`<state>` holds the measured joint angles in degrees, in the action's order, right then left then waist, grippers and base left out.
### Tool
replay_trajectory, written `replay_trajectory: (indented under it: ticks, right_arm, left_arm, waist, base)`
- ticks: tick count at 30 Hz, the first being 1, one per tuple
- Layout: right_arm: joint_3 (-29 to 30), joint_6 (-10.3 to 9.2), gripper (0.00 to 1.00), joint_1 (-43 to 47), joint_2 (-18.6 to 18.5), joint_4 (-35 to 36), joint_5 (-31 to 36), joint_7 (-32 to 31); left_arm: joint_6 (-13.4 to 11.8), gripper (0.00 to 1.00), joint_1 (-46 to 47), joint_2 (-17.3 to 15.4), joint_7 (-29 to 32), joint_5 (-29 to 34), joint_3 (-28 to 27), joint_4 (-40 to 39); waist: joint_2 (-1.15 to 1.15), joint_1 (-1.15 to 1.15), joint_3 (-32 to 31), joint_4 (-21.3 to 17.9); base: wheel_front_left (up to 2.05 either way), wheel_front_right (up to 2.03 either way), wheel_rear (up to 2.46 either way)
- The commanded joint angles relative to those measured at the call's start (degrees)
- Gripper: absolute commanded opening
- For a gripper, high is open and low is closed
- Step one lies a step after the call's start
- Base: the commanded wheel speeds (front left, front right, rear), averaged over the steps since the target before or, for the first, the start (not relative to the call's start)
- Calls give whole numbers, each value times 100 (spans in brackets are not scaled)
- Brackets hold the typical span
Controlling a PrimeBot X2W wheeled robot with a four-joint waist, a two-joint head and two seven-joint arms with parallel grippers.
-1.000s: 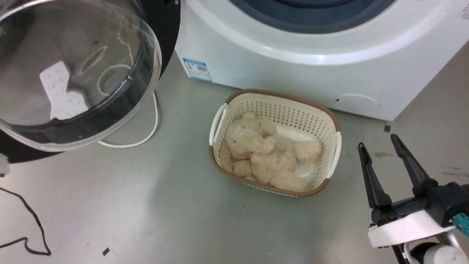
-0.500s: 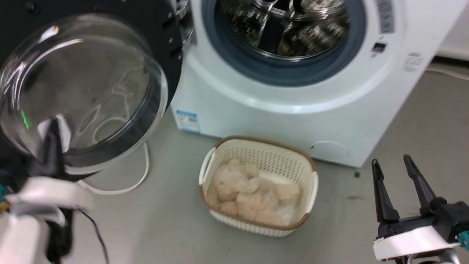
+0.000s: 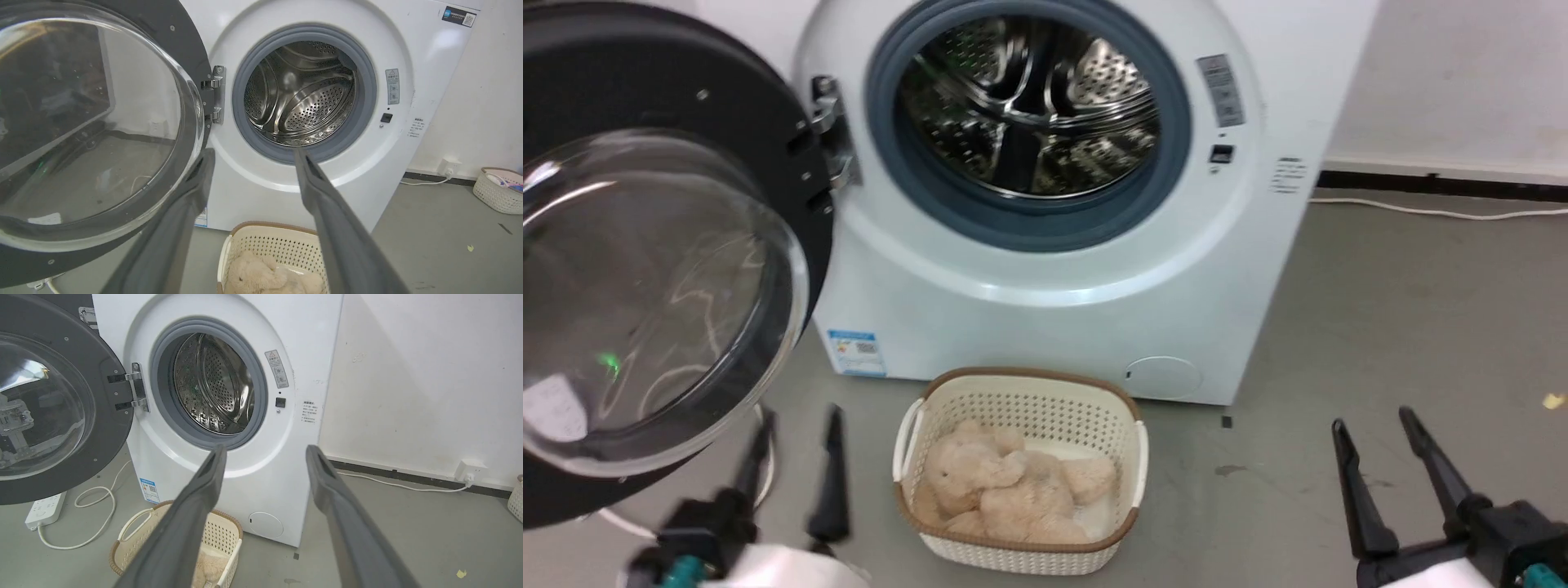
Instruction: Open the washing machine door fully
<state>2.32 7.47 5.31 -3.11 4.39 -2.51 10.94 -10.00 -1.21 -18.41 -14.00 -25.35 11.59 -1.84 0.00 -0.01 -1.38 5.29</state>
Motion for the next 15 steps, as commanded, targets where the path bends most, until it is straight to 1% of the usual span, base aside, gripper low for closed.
replay_trajectory:
  ticks: [1,4,7,15]
  right_arm:
    - [-24,2,100,132,22,9,-25,-12]
    - [-34,2,100,218,23,-12,-42,-23]
    - [-64,2,100,259,23,-47,-74,-35]
    - [-109,2,100,302,23,-259,-67,-56]
  left_arm:
    - [-38,100,-149,64,52,31,109,-38]
    - [-172,100,-298,135,135,227,335,-4]
    - [-235,100,-404,271,122,215,424,53]
    - [-431,100,-561,372,92,403,597,204]
  waist:
    - [0,1,-60,-128]
    - [0,1,-62,-213]
    - [0,1,-54,-266]
    - [0,1,-78,-320]
  base:
    - [0,0,0]
    - [0,0,0]
    - [0,0,0]
    - [0,0,0]
